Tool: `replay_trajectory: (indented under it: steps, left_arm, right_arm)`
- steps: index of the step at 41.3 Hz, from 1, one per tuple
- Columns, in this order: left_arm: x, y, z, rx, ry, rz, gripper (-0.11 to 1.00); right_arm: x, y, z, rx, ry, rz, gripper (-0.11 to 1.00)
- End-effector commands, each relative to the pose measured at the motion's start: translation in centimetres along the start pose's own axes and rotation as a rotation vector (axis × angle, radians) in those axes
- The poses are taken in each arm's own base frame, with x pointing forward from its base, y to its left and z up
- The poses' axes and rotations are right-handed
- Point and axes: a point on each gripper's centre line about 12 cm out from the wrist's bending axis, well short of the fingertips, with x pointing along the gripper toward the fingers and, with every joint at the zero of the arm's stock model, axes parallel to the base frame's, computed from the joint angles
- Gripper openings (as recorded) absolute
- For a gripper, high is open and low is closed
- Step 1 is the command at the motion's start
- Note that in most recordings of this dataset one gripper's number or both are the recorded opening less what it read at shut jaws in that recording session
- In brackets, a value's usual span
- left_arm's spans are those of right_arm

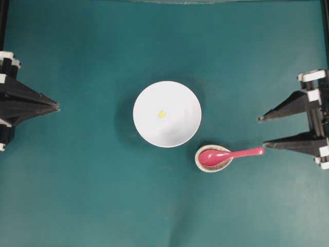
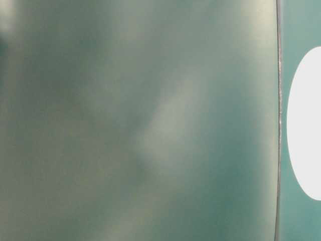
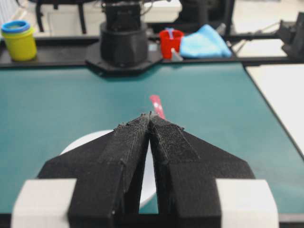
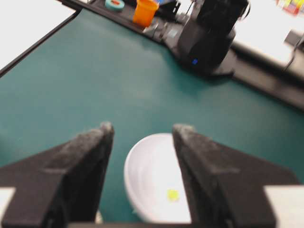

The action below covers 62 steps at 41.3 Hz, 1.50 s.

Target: Scoop the yellow hexagonal prism block from the bowl with a spoon using the right arm.

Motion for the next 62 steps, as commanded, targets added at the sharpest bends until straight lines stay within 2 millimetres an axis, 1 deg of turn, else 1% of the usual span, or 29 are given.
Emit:
replay_trajectory:
  steps: [1, 6, 9, 16, 26, 39, 47, 53, 62]
  left_arm:
    - [0.3, 0.0, 1.0, 0.001, -0.025, -0.002, 0.07]
    - [0.3, 0.0, 1.0, 0.001, -0.025, -0.002, 0.07]
    - [0.3, 0.0, 1.0, 0.001, -0.023, -0.002, 0.07]
    - [0.3, 0.0, 1.0, 0.001, -0.021, -0.002, 0.07]
    - [0.3, 0.0, 1.0, 0.001, -0.028, -0.002, 0.07]
    - [0.3, 0.0, 1.1, 0.0, -0.031, -0.002, 0.07]
    - [0.3, 0.0, 1.2, 0.0, -0.035, -0.002, 0.07]
    - [0.3, 0.0, 1.2, 0.0, -0.037, -0.002, 0.07]
    - [0.3, 0.0, 1.2, 0.0, -0.037, -0.002, 0.07]
  right_arm:
    - [-0.3, -0.5, 1.6, -0.018, -0.048, -0.012, 0.57]
    - [-0.5, -0.5, 1.9, 0.005, -0.07, -0.013, 0.57]
    - [-0.5, -0.3, 1.8, 0.046, -0.086, -0.001, 0.57]
    - [-0.1, 0.7, 0.7, 0.117, -0.107, 0.048, 0.56]
    - [-0.7, 2.1, -0.5, 0.2, -0.208, 0.109, 0.56]
    - [-1.4, 2.9, -4.2, 0.357, -0.186, 0.09, 0.56]
    - [-2.1, 3.3, -6.3, 0.425, -0.219, 0.076, 0.55]
    - [-2.6, 3.9, -7.8, 0.464, -0.246, 0.079, 0.49]
    - [-2.4, 4.3, -9.5, 0.507, -0.235, 0.064, 0.38]
